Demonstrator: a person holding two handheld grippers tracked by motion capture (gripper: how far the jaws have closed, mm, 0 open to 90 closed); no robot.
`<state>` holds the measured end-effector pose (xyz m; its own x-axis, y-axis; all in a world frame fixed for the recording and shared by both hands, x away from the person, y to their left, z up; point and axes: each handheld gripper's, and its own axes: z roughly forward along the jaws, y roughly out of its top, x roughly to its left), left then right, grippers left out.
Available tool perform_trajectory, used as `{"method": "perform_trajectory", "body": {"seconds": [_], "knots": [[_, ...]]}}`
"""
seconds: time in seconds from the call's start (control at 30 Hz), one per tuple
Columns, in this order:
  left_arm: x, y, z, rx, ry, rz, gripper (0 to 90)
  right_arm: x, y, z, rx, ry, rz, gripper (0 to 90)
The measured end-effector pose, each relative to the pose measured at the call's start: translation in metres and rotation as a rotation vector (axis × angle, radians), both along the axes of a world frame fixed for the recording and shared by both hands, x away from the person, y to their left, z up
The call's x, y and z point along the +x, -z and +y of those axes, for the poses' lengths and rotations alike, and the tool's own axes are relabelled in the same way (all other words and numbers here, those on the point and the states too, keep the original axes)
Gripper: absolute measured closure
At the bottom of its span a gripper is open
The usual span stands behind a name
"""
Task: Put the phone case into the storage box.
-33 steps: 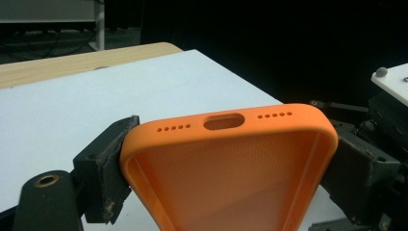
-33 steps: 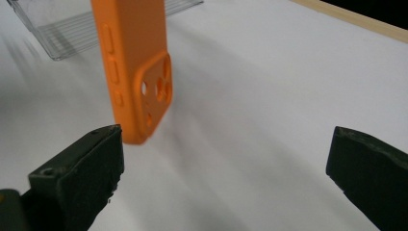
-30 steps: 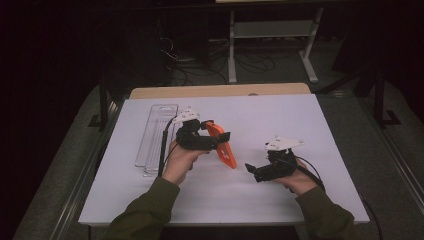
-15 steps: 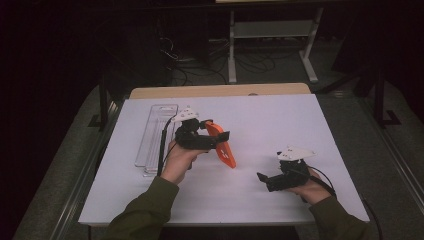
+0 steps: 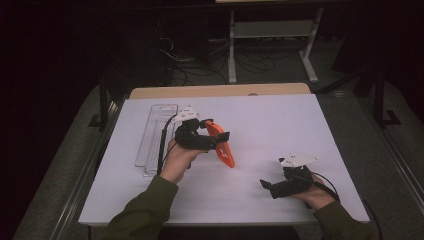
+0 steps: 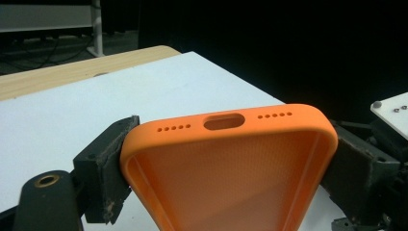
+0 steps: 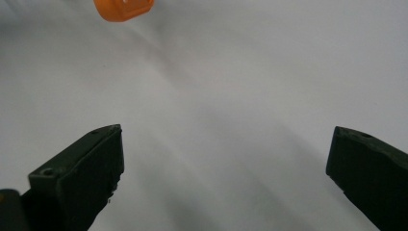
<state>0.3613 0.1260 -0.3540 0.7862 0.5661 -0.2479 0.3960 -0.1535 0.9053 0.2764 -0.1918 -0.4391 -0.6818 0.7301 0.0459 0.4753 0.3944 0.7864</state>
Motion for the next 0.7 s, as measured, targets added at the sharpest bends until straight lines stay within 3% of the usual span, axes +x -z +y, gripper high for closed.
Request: {"method": "perform_trajectory", "body": {"seconds": [0.23, 0.5, 0.7], "knots": [[0.002, -0.009, -0.001, 0.013, 0.024, -0.019, 14.9, 0.0, 0.0, 0.0, 0.001, -0.006, 0.0, 0.0], [0.01, -0.018, 0.004, 0.061, 0.04, -0.033, 14.9, -0.001, 0.0, 0.001, 0.003, -0.012, -0.006, 0.0], [0.017, -0.026, 0.009, 0.077, 0.032, -0.048, 14.9, 0.0, -0.001, 0.0, 0.009, -0.01, -0.007, 0.0]]}}
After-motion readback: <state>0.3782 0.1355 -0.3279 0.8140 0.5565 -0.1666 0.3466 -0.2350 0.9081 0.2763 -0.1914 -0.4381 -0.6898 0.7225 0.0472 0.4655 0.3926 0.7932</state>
